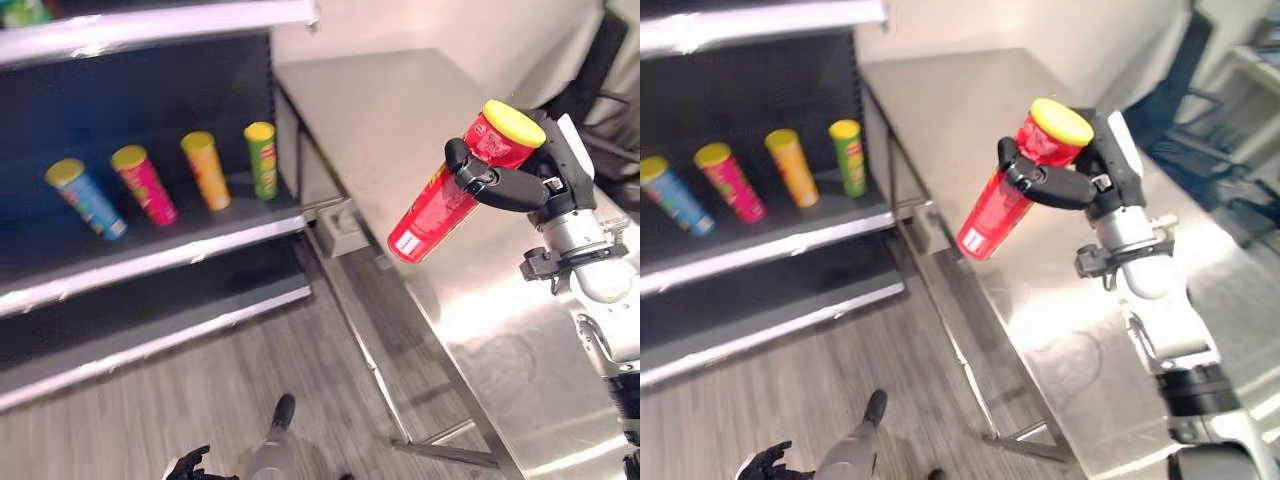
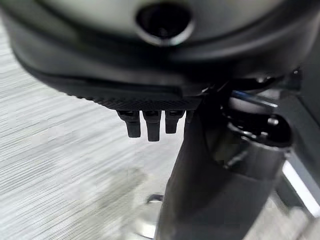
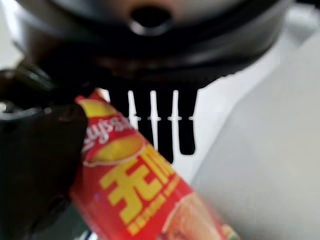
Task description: Put the goods on the table back onto the shelves and tidy them up.
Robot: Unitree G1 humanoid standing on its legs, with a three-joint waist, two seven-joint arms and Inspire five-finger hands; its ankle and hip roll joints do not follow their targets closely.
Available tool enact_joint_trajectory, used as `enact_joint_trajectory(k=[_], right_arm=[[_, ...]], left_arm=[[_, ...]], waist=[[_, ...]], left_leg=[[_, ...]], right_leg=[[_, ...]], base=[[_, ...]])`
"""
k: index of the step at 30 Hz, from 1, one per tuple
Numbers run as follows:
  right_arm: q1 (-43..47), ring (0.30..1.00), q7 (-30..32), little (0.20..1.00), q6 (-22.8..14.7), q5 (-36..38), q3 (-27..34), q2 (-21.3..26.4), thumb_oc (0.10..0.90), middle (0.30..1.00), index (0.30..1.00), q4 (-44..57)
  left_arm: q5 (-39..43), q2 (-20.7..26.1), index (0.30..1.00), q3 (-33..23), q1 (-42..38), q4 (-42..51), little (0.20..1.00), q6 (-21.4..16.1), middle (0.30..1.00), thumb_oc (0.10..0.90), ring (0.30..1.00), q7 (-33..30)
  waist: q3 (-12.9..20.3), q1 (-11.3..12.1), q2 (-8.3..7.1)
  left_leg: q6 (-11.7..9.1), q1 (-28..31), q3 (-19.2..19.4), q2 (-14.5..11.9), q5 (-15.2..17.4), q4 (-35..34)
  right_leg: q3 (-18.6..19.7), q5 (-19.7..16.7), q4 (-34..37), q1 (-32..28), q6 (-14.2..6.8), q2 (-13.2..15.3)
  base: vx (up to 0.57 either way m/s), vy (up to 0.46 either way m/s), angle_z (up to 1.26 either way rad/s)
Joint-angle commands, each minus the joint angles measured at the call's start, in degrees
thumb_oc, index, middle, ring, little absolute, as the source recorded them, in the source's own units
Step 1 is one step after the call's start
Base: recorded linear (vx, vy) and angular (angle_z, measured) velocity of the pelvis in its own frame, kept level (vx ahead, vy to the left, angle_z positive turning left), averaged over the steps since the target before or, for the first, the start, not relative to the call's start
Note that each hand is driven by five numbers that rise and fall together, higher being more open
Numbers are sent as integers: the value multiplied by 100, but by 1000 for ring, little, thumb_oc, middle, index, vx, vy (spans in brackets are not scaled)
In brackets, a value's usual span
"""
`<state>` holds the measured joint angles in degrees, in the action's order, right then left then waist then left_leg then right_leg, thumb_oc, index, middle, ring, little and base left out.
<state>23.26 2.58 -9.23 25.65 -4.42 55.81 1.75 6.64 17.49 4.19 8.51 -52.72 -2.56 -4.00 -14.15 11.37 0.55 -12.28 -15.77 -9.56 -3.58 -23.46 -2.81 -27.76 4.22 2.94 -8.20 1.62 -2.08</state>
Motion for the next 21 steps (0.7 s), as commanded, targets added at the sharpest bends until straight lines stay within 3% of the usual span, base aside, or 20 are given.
enact_joint_trajectory(k=[1, 4, 5, 6, 7, 8, 10, 12, 15, 16, 18, 21], right_arm=[[427, 300, 48, 300, -793, 160, 631, -65, 400, 300, 300, 952], [345, 300, -39, 300, -787, 107, 607, -95, 400, 300, 300, 1097], [368, 300, -163, 300, -715, -86, 414, -5, 400, 300, 300, 1219], [416, 300, -244, 300, -640, -241, 255, 41, 400, 300, 300, 1301], [413, 300, -370, 300, -565, -284, 100, 6, 400, 300, 300, 1468], [402, 300, -413, 300, -535, -333, 32, -30, 400, 300, 300, 1523], [318, 300, -422, 300, -485, -444, 20, -172, 400, 300, 300, 1600], [243, 300, -391, 300, -424, -637, -5, -376, 400, 300, 300, 1605], [207, 300, -325, 300, -371, -981, -109, -646, 400, 300, 300, 1652], [165, 300, -259, 300, -354, -1113, -146, -705, 400, 300, 300, 1638], [144, 300, -262, 300, -325, -1232, -216, -731, 400, 300, 300, 1629], [167, 300, -303, 300, -343, -1290, -344, -634, 400, 300, 300, 1635]], left_arm=[[-192, 287, 900, -9, 122, -167, 900, -214, 900, 800, 900, -33], [-276, 286, 900, -61, 170, -146, 900, -244, 900, 800, 900, -71], [-268, 311, 900, -160, 189, -135, 900, -276, 900, 800, 900, -111], [-294, 331, 900, -208, 173, -80, 900, -284, 900, 800, 900, -136], [-309, 308, 900, -198, 223, 31, 900, -286, 900, 800, 900, -126], [-322, 299, 900, -219, 253, 75, 900, -278, 900, 800, 900, -109], [-368, 317, 900, -237, 238, 93, 900, -280, 900, 800, 900, -118], [-414, 380, 900, -242, 171, 88, 900, -276, 900, 800, 900, -128], [-530, 540, 900, -257, 94, 93, 900, -301, 900, 800, 900, -161], [-547, 651, 900, -250, 43, 153, 900, -293, 900, 800, 900, -188], [-534, 697, 900, -266, -3, 103, 900, -276, 900, 800, 900, -203], [-480, 723, 900, -220, -16, 116, 900, -246, 900, 800, 900, -183]], waist=[[218, -136, -552], [242, -272, -513], [302, -430, -406], [362, -528, -298], [446, -564, -169], [521, -579, -128], [538, -566, -106], [559, -537, -144], [506, -458, -229], [363, -558, -267], [317, -651, -241], [268, -686, -189]], left_leg=[[520, 536, 1466, -657, 1800, 858], [406, 1000, 1503, -1115, 2180, 1105], [240, 1523, 1712, -1619, 2082, 1109], [99, 1775, 1798, -1859, 1917, 1062], [-5, 1869, 1610, -1816, 1889, 924], [-1, 1978, 1616, -1740, 2111, 719], [83, 2012, 1718, -1530, 2539, 463], [209, 2031, 1785, -1182, 2747, 236], [448, 1995, 1792, -683, 2773, -83], [616, 1905, 1723, -407, 2643, -153], [750, 1826, 1643, -228, 2544, -208], [908, 1654, 1518, -59, 2382, -210]], right_leg=[[72, -143, 160, 237, -595, 795], [-111, -212, 98, 318, -681, 1034], [-321, -411, 2, 474, -838, 1338], [-450, -543, -107, 586, -987, 1610], [-471, -732, -180, 655, -1170, 1875], [-478, -810, -194, 684, -1231, 1975], [-543, -1114, -233, 770, -1429, 2337], [-518, -1411, -223, 898, -1571, 2662], [-459, -1737, -286, 1026, -1662, 3038], [3, -1945, -521, 1242, -1589, 3127], [543, -1535, -702, 1328, -1454, 2739], [761, -713, -1148, 1361, -1132, 1895]], base=[[-280, 124, 110], [-138, 231, 74], [-274, 680, 80], [-251, 942, 65], [-108, 741, 65], [-49, 577, 71], [-90, 443, 57], [-110, 470, 47], [-122, 447, 30], [-142, 450, 51], [-129, 390, 63], [-58, 239, 54]])
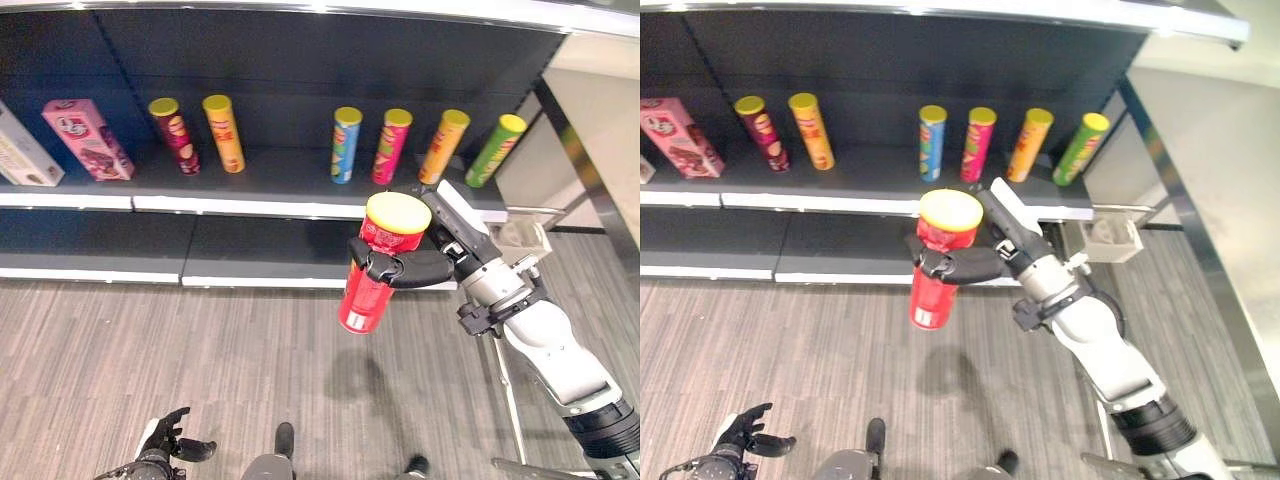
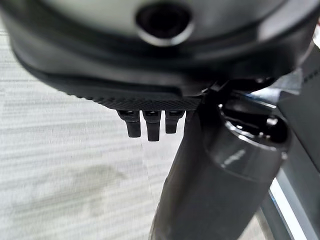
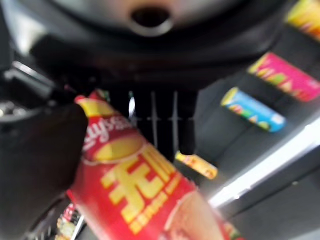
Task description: Put the goods on the table back onto the shelves and tidy them up.
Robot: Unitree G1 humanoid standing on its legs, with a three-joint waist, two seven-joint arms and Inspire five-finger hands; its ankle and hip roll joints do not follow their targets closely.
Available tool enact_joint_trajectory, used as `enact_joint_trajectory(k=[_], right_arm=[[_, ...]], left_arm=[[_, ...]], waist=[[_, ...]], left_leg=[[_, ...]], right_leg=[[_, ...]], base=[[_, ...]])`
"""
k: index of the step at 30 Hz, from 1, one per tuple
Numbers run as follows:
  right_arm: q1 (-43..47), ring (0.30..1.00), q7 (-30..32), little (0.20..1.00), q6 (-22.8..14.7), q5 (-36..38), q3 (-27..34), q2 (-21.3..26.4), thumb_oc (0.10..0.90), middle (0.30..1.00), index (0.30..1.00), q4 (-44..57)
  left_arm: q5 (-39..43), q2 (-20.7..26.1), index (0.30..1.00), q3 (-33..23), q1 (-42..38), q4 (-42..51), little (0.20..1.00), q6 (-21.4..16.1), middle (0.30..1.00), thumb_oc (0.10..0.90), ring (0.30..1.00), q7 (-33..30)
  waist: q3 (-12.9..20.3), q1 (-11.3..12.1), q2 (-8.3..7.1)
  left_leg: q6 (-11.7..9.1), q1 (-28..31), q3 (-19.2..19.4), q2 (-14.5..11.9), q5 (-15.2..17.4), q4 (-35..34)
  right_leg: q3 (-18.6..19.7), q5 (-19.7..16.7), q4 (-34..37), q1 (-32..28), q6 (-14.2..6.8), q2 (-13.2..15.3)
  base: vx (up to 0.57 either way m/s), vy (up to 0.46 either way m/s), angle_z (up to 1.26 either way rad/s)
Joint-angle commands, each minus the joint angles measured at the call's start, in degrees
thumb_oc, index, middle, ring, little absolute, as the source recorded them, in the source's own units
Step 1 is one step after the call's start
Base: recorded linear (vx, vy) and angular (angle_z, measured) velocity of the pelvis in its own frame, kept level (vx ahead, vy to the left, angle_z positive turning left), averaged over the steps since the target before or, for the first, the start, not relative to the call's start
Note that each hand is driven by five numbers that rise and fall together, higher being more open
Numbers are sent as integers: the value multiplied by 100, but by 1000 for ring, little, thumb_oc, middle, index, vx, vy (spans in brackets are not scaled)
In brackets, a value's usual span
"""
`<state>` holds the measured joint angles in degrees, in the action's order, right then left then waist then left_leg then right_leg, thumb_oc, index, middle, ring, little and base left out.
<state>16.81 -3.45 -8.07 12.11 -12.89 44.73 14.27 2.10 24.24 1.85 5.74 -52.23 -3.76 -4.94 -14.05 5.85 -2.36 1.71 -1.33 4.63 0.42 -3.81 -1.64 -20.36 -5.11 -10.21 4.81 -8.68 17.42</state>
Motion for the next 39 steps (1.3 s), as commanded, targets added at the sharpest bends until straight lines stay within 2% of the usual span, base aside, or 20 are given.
enact_joint_trajectory(k=[1, 3, 4, 5, 6, 9, 11, 13, 14, 16, 17, 19, 21, 24, 26, 28, 30, 33, 35, 39], right_arm=[[801, 300, 289, 300, -472, 78, 450, 489, 400, 300, 300, 348], [795, 300, 344, 300, -486, -25, 407, 558, 400, 300, 300, 246], [799, 300, 346, 300, -488, -25, 407, 558, 400, 300, 300, 243], [780, 300, 355, 300, -457, -37, 420, 517, 400, 300, 300, 205], [894, 300, 455, 300, -451, -79, 344, 480, 400, 300, 300, 96], [1021, 300, 597, 300, -513, -83, 320, 364, 400, 300, 300, -1], [1059, 300, 706, 300, -475, -165, 278, 247, 400, 300, 300, -144], [1059, 300, 706, 300, -475, -165, 278, 247, 400, 300, 300, -144], [870, 300, 893, 300, -428, -416, 519, 159, 400, 300, 300, -205], [568, 300, 893, 300, -376, -490, 752, 237, 400, 300, 300, -157], [290, 300, 908, 300, -321, -595, 914, 132, 400, 300, 300, -71], [126, 300, 916, 300, -281, -762, 1052, -49, 400, 300, 300, 80], [224, 300, 917, 300, -303, -794, 969, -70, 400, 300, 300, 74], [246, 300, 848, 300, -278, -750, 919, -35, 400, 300, 300, 98], [345, 300, 849, 300, -277, -692, 881, -4, 400, 300, 300, 91], [396, 300, 878, 300, -307, -642, 855, 17, 400, 300, 300, 35], [280, 300, 912, 300, -322, -702, 971, 72, 400, 300, 300, 82], [267, 300, 948, 300, -290, -826, 1007, 110, 400, 300, 300, 108], [59, 300, 877, 300, -303, -865, 1084, 65, 400, 300, 300, 286], [-17, 300, 1167, 300, -326, -1145, 1047, -562, 400, 300, 300, 167]], left_arm=[[7, 23, 900, 77, 277, 122, 900, -105, 900, 800, 900, -56], [46, -40, 900, 139, 291, 194, 900, -86, 900, 800, 900, -19], [46, -40, 900, 139, 288, 195, 900, -85, 900, 800, 900, -19], [119, -143, 900, 219, 313, 335, 900, -100, 900, 800, 900, 38], [138, -301, 900, 243, 369, 433, 900, -108, 900, 800, 900, 37], [297, -402, 900, 285, 476, 742, 900, -133, 900, 800, 900, 94], [459, -471, 900, 223, 494, 810, 900, -117, 900, 800, 900, 48], [459, -471, 900, 223, 494, 810, 900, -117, 900, 800, 900, 48], [331, -500, 900, 231, 397, 525, 900, -62, 900, 800, 900, -31], [184, -464, 900, 255, 387, 474, 900, -24, 900, 800, 900, -53], [30, -459, 900, 254, 387, 389, 900, -8, 900, 800, 900, -126], [-109, -220, 900, 227, 280, 379, 900, 9, 900, 800, 900, -187], [-127, -110, 900, 187, 273, 333, 900, -8, 900, 800, 900, -239], [-53, -27, 900, 129, 232, 285, 900, -1, 900, 800, 900, -232], [-29, -23, 900, 150, 200, 242, 900, -26, 900, 800, 900, -221], [38, -58, 900, 208, 32, 262, 900, -48, 900, 800, 900, -210], [9, -49, 900, 283, -18, 358, 900, -45, 900, 800, 900, -163], [13, -141, 900, 410, -34, 498, 900, -71, 900, 800, 900, -137], [103, -310, 900, 450, 46, 530, 900, -64, 900, 800, 900, -119], [1, -499, 900, 669, 95, 416, 900, -16, 900, 800, 900, -131]], waist=[[230, -138, 64], [188, -153, -3], [195, -161, -3], [148, -183, -41], [156, -180, -87], [-48, -118, -136], [-138, -18, -163], [-137, -18, -163], [5, 49, -184], [173, -3, -45], [332, -25, 38], [303, -69, 19], [239, -87, 44], [140, -194, 51], [102, -243, 74], [-76, -464, 59], [-116, -502, 4], [-98, -549, -50], [-10, -618, 51], [40, -588, 251]], left_leg=[[-444, 162, 6, -310, 385, -304], [-422, 138, -72, -163, 392, -281], [-419, 121, -80, -161, 372, -286], [-401, 152, -235, -35, 389, -264], [-388, 94, -316, 69, 456, -212], [-416, -399, -346, 135, 823, 810], [-559, -740, -315, -10, 873, 1319], [-559, -740, -315, -10, 873, 1320], [-738, -1000, -149, -976, 186, 435], [-828, -774, 153, -1194, -34, -180], [-838, -653, 221, -1042, -79, -251], [-527, -377, 344, -599, 181, -178], [-393, -232, 425, -484, 293, -126], [-305, 14, 396, -351, 410, -200], [-317, 99, 353, -299, 486, -223], [-400, 247, 128, -301, 637, -207], [-460, 274, -57, -281, 723, -151], [-474, 180, -284, -278, 793, 60], [-533, 96, -458, -423, 779, 69], [-606, 67, -621, -586, 668, -61]], right_leg=[[90, 605, 90, 59, 63, -638], [243, 776, 238, 32, 201, -1068], [232, 749, 266, 34, 203, -1069], [556, 724, 442, 69, 253, -1257], [617, 552, 789, -39, 255, -1285], [628, 464, 961, -80, 294, -1201], [557, 422, 1167, -222, 265, -1171], [557, 421, 1167, -222, 265, -1172], [500, 515, 1469, -410, 80, -960], [338, 625, 1460, -535, 4, -845], [286, 623, 1390, -644, -76, -662], [429, 636, 321, -407, -91, -93], [484, 565, -189, -219, -57, 12], [821, 406, -479, 176, -4, -143], [842, 326, -43, 211, -27, -237], [1363, -141, 892, 715, -224, -419], [1550, -269, 1251, 735, -285, -415], [1597, -304, 1096, 616, -258, -404], [1402, -181, 1001, 555, -192, -440], [1106, 23, 903, 451, -123, -486]], base=[[3, 180, 16], [25, 83, 17], [72, 45, 37], [84, 33, 40], [87, 20, 34], [-29, -5, 23], [-26, 34, 34], [94, 178, 3], [266, 421, 10], [360, 490, 56], [441, 554, 65], [353, 535, 21], [169, 253, -33], [154, 110, -10], [175, -16, 15], [281, -199, 32], [179, -208, 58], [102, -184, 99], [200, -314, 112], [133, -146, 42]])
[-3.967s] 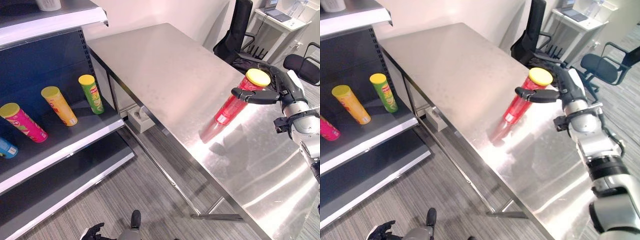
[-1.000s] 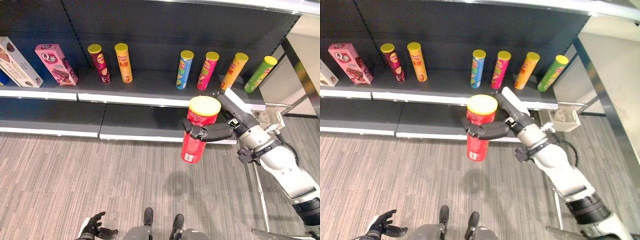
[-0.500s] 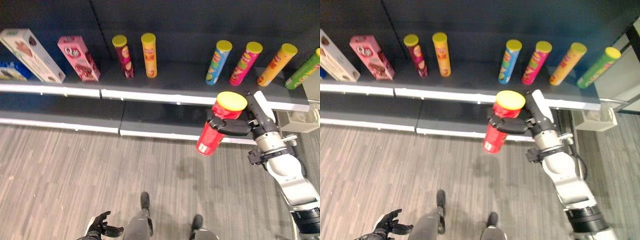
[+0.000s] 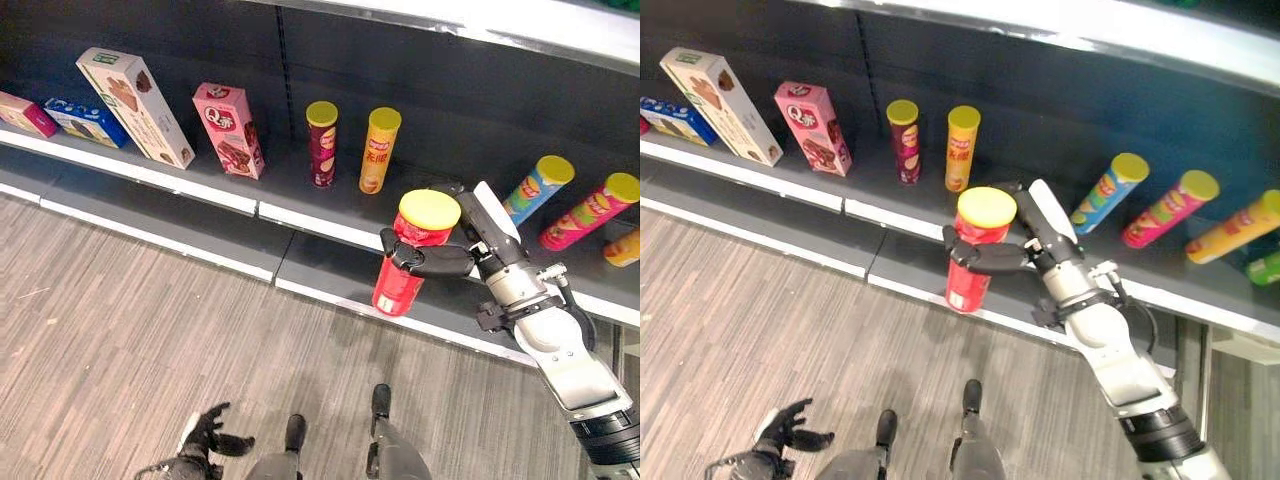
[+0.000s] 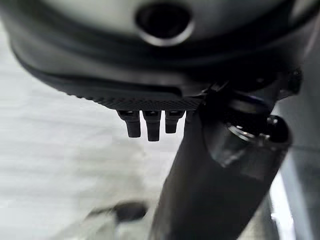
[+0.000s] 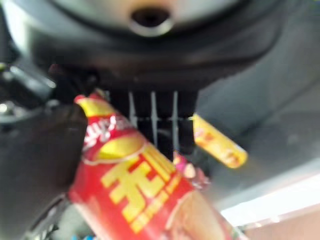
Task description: Put the goods on the table back onto the shelves and tidy them up.
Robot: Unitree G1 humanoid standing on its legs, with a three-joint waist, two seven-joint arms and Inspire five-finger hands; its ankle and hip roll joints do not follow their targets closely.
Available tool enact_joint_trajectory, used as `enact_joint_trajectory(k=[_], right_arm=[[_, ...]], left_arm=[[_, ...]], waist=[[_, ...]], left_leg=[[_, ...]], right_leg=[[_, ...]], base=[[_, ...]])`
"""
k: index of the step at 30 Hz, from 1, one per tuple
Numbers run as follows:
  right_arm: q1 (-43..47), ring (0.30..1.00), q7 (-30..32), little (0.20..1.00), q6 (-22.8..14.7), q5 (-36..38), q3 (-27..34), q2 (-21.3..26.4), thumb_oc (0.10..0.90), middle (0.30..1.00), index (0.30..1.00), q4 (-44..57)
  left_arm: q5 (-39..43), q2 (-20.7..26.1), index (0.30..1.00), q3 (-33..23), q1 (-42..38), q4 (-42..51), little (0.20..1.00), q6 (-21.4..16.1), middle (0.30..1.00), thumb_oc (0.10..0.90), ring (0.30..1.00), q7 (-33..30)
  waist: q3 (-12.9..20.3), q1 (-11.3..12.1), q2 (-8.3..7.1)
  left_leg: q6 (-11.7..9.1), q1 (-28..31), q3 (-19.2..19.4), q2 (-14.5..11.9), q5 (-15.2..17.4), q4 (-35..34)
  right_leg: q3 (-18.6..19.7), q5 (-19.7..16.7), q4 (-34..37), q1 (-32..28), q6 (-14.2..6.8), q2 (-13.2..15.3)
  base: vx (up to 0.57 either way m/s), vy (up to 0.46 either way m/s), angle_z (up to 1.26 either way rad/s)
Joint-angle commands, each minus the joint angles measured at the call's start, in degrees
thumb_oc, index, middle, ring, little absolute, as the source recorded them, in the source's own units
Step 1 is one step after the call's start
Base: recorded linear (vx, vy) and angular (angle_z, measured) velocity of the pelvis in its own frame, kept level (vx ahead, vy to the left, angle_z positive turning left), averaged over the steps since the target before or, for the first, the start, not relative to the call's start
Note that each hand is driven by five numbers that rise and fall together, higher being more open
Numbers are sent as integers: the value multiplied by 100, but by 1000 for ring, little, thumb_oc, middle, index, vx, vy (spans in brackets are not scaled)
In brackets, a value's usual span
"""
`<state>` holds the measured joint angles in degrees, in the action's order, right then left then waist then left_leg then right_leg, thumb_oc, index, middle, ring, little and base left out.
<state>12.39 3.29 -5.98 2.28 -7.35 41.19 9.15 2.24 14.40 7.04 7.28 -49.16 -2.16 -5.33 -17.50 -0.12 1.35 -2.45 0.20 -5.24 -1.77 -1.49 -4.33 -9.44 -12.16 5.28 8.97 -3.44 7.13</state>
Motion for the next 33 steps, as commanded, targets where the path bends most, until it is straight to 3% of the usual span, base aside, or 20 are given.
enact_joint_trajectory(k=[1, 7, 8, 11, 19, 28, 29, 33], right_arm=[[487, 300, 630, 300, -565, -246, 460, -336, 400, 300, 300, 603], [1096, 300, 2267, 300, -401, -1341, 621, -978, 400, 300, 300, -279], [1103, 300, 2279, 300, -406, -1349, 619, -978, 400, 300, 300, -290], [1590, 300, 3448, 300, -63, -2254, 908, -950, 400, 300, 300, -955], [2304, 300, 4101, 300, 261, -2843, 1040, -223, 400, 300, 300, -1585], [3080, 300, 4584, 300, 440, -2899, 1021, 176, 400, 300, 300, -1837], [3245, 300, 4659, 300, 486, -2868, 992, 288, 400, 300, 300, -1917], [3573, 300, 4711, 300, 564, -2953, 872, 445, 400, 300, 300, -2017]], left_arm=[[-9, 472, 900, 179, -61, 104, 900, -180, 900, 800, 900, -125], [121, 398, 900, 439, -6, 232, 900, -252, 900, 800, 900, -427], [123, 400, 900, 442, -10, 231, 900, -253, 900, 800, 900, -429], [29, 386, 900, 702, -1, 201, 900, -321, 900, 800, 900, -564], [171, 420, 900, 912, -197, 468, 900, -444, 900, 800, 900, -545], [966, 325, 900, 969, -375, 852, 900, -609, 900, 800, 900, -588], [1275, 286, 900, 962, -411, 993, 900, -661, 900, 800, 900, -526], [1214, 344, 900, 1024, -428, 1146, 900, -711, 900, 800, 900, -492]], waist=[[370, 20, -89], [161, 252, 240], [161, 252, 240], [12, 385, 541], [-58, 524, 842], [-220, 616, 1139], [-295, 644, 1247], [-329, 678, 1358]], left_leg=[[-196, -85, 348, -386, 412, 178], [-230, -218, 213, -392, 288, 34], [-231, -223, 209, -392, 287, 35], [-205, -374, 107, -277, 224, -22], [-231, -619, -28, -177, 123, -42], [-284, -1058, -161, -120, -15, -67], [-318, -1236, -165, -105, -73, -67], [-341, -1425, -141, -92, -108, -67]], right_leg=[[-19, 752, -659, 22, -635, 533], [-198, 858, -632, 33, -608, 555], [-202, 859, -633, 36, -607, 556], [-195, 879, -668, 155, -628, 652], [-264, 906, -716, 277, -653, 751], [-314, 889, -750, 613, -665, 822], [-317, 891, -798, 788, -667, 842], [-271, 879, -841, 988, -670, 863]], base=[[59, -61, 30], [15, -34, 10], [-31, -7, 21], [-29, 20, 16], [-6, -9, 4], [-27, -35, 12], [-61, -28, 9], [-31, -15, 3]])
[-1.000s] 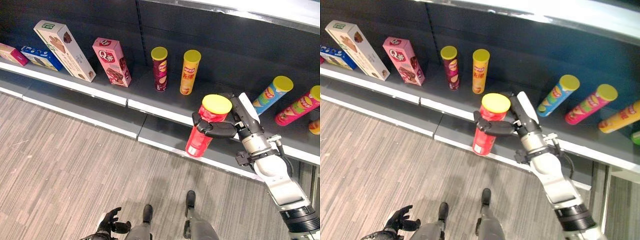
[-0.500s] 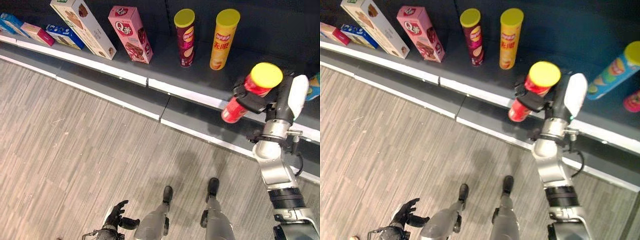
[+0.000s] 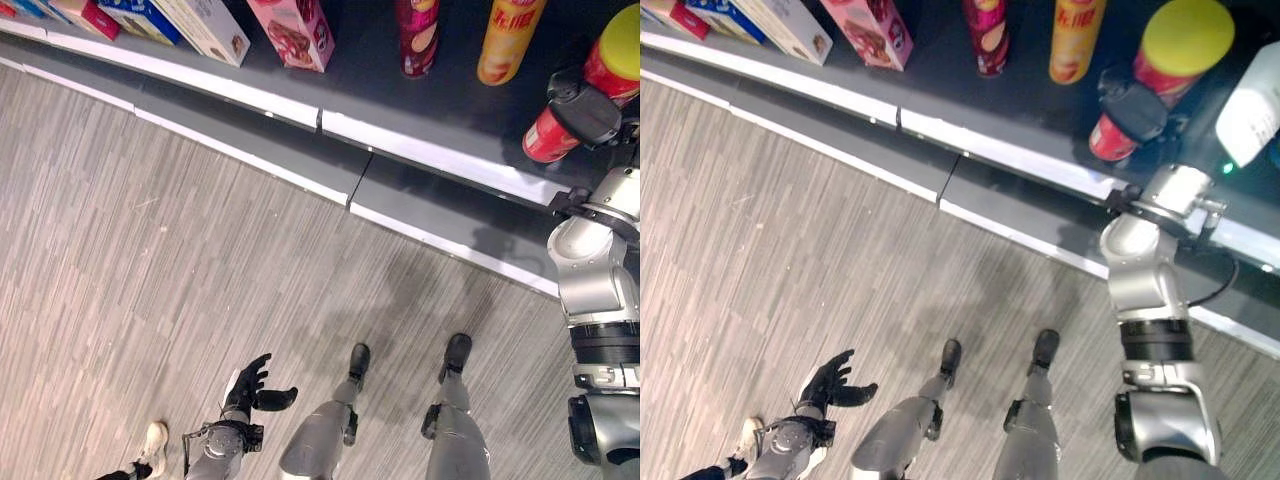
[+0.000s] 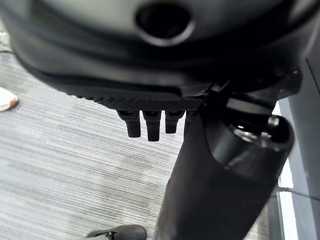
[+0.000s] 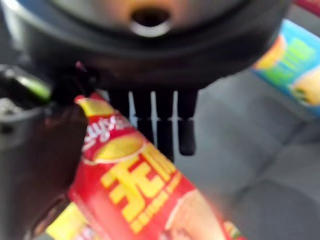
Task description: Put the goods on the table back onto the shelves and tidy them up.
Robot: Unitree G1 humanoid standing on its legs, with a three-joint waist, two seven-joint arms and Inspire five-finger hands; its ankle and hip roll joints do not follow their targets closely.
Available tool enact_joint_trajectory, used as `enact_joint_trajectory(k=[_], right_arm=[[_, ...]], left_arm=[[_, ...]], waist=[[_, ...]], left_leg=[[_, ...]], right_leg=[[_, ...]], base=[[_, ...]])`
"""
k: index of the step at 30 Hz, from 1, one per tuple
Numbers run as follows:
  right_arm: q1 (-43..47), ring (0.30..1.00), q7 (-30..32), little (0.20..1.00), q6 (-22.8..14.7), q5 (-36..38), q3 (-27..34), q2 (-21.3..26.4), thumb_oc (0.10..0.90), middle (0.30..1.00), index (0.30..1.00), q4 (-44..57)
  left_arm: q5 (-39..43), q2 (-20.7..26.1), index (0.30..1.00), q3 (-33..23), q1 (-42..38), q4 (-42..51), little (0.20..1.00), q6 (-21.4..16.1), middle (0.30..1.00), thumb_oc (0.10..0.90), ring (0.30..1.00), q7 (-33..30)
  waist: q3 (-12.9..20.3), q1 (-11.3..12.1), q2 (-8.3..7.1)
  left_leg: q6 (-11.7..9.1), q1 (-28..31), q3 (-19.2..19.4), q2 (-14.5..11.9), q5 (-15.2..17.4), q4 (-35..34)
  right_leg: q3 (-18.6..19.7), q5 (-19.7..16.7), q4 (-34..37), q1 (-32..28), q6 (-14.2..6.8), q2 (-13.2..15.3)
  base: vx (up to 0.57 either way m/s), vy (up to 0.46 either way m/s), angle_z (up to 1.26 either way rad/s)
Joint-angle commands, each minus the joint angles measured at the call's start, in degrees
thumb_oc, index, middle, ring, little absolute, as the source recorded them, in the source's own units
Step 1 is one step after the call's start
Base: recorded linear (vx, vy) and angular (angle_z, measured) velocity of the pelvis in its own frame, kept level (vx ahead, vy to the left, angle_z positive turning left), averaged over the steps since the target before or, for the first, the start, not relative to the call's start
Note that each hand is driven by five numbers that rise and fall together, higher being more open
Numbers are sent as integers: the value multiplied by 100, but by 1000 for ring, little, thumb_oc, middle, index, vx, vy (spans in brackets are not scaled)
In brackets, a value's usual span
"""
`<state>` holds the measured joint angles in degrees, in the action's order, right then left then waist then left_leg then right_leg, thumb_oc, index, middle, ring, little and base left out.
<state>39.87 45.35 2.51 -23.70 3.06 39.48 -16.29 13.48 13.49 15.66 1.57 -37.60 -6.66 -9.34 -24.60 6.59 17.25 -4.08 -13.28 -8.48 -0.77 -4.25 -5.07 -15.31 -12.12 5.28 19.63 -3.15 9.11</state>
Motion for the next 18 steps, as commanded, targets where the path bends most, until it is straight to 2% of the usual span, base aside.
enact_joint_trajectory(k=[1, 8, 13, 18], right_arm=[[929, 300, 507, 300, -283, -376, -244, 663, 400, 300, 300, 532], [1384, 300, 567, 300, -146, -330, -393, 960, 400, 300, 300, 381], [1801, 300, 711, 300, -32, -308, -526, 1361, 400, 300, 300, 234], [1935, 300, 805, 300, 18, -188, -579, 1529, 400, 300, 300, 28]], left_arm=[[194, 440, 900, 152, 146, 75, 900, -281, 900, 800, 900, -59], [823, 421, 900, -61, 96, 344, 900, -367, 900, 800, 900, -58], [915, 432, 900, -41, 27, 430, 900, -410, 900, 800, 900, -11], [942, 462, 900, -53, 10, 504, 900, -448, 900, 800, 900, -34]], waist=[[367, 13, -210], [264, 25, -114], [247, 0, -23], [222, -5, -4]], left_leg=[[-182, -110, 191, -190, 165, 7], [-202, -294, 200, -154, 117, 7], [-225, -527, 188, -61, 69, 7], [-219, -570, 181, -34, 77, 7]], right_leg=[[329, 874, -858, -21, -698, 664], [414, 881, -967, 260, -692, 687], [433, 830, -1004, 491, -717, 755], [490, 837, -1050, 585, -725, 762]], base=[[0, 0, 0], [-3, -4, -2], [-5, -9, -5], [0, 0, 0]])
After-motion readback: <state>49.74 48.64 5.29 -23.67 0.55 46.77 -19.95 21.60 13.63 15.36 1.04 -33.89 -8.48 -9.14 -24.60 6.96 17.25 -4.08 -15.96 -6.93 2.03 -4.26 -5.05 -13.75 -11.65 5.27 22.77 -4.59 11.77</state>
